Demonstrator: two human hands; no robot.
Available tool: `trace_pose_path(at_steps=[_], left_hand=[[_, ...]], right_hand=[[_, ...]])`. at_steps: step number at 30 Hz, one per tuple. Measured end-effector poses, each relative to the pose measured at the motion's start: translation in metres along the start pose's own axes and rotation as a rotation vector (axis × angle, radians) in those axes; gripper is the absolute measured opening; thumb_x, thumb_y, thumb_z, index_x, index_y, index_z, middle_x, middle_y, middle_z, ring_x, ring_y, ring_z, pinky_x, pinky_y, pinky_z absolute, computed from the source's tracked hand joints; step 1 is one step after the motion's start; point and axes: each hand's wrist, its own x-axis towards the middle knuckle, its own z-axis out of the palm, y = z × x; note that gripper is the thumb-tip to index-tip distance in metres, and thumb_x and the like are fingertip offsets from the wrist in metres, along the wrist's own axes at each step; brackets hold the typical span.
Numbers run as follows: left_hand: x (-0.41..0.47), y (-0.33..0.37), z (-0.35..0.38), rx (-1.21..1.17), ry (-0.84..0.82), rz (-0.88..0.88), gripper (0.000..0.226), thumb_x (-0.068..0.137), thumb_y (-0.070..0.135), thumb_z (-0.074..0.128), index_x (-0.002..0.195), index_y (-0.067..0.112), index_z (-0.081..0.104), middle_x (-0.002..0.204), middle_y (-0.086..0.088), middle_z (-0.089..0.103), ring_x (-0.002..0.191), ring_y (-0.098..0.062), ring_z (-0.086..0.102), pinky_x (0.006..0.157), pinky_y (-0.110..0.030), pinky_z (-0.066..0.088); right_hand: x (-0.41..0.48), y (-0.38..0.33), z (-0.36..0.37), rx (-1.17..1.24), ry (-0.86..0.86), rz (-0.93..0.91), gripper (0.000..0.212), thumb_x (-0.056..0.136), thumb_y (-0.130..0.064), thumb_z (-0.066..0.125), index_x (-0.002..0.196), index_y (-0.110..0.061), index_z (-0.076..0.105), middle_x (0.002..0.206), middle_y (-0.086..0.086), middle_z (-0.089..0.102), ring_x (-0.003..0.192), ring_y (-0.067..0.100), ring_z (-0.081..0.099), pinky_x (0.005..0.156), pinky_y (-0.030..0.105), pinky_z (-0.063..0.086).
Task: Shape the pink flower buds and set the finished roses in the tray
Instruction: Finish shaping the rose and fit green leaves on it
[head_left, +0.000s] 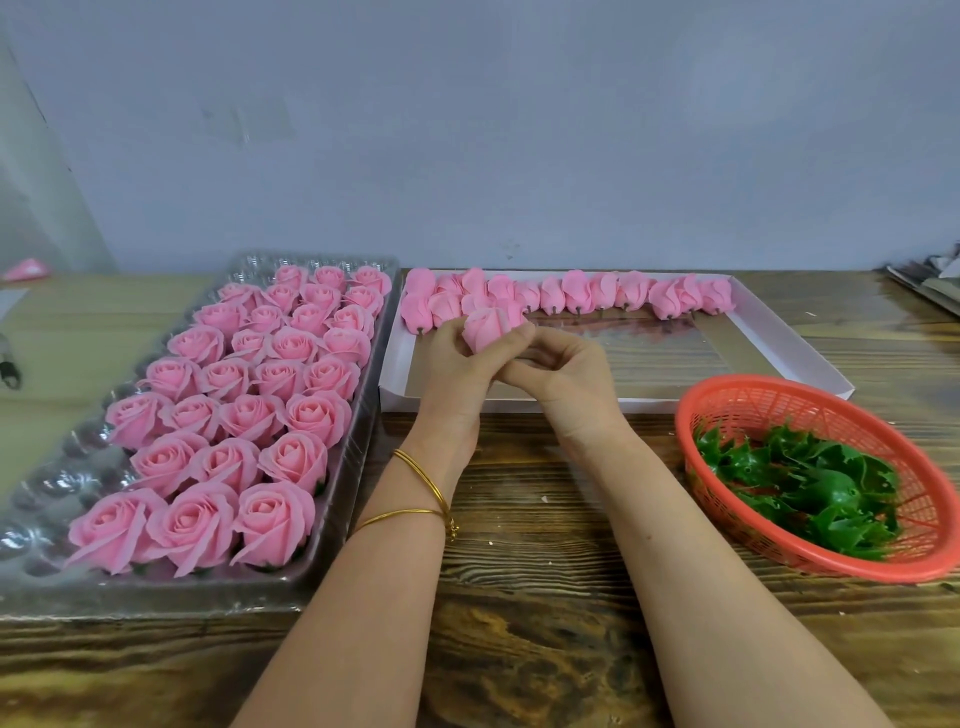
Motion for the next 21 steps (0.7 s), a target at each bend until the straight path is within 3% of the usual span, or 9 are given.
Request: trace_pose_path(at_steps=[3, 9, 13, 18, 21], left_hand=[[0.0007, -0.0028, -0.0002, 0.008, -0.038, -0.024, 0.047, 0.078, 0.011, 0.077, 0.115, -0.010, 0.058, 0.112, -0.032, 0.063, 0.107, -0.043, 0.063, 0.097, -0.053, 0.050], [-0.0003, -0.0037, -0.0015, 0.027, -0.110, 0.002, 0.019, 0.083, 0.008, 0.072, 0.101, 0.007, 0.067, 0.097, -0.018, 0.070, 0.099, -0.033, 0.068, 0.088, -0.043, 0.053], [-0.0012, -0.0053, -0.0020, 0.044, -0.093, 0.007, 0.024, 0.080, 0.011, 0.074, 0.100, 0.000, 0.068, 0.101, -0.023, 0.069, 0.101, -0.034, 0.067, 0.095, -0.050, 0.051], [-0.0001, -0.0062, -0.0024, 0.043, -0.074, 0.023, 0.029, 0.078, 0.022, 0.076, 0.098, 0.001, 0.071, 0.093, -0.016, 0.073, 0.095, -0.028, 0.070, 0.087, -0.042, 0.055], [0.0021, -0.0080, -0.0025, 0.034, -0.067, 0.029, 0.014, 0.079, 0.020, 0.077, 0.087, 0.010, 0.073, 0.086, -0.011, 0.073, 0.086, -0.024, 0.071, 0.076, -0.036, 0.055]], right_hand=[[0.0000, -0.0004, -0.0008, 0.035, 0.023, -0.004, 0.031, 0.073, 0.005, 0.074, 0.094, -0.016, 0.067, 0.079, 0.000, 0.075, 0.080, 0.012, 0.071, 0.073, 0.022, 0.054], [-0.0005, 0.0012, -0.0010, 0.090, 0.007, 0.037, 0.044, 0.077, 0.013, 0.070, 0.101, -0.013, 0.045, 0.079, 0.005, 0.075, 0.078, 0.013, 0.072, 0.069, 0.020, 0.055], [-0.0012, 0.0001, -0.0011, 0.110, -0.043, 0.052, 0.046, 0.077, 0.018, 0.068, 0.098, -0.014, 0.043, 0.075, -0.006, 0.075, 0.083, -0.001, 0.070, 0.066, 0.014, 0.053], [-0.0015, -0.0001, 0.0007, 0.130, -0.086, 0.068, 0.046, 0.076, 0.022, 0.065, 0.100, -0.010, 0.042, 0.083, 0.007, 0.073, 0.077, 0.016, 0.071, 0.069, 0.026, 0.058], [-0.0012, 0.0003, 0.0020, 0.127, -0.097, 0.067, 0.047, 0.076, 0.025, 0.062, 0.099, -0.010, 0.042, 0.084, 0.013, 0.070, 0.077, 0.020, 0.068, 0.073, 0.029, 0.058]])
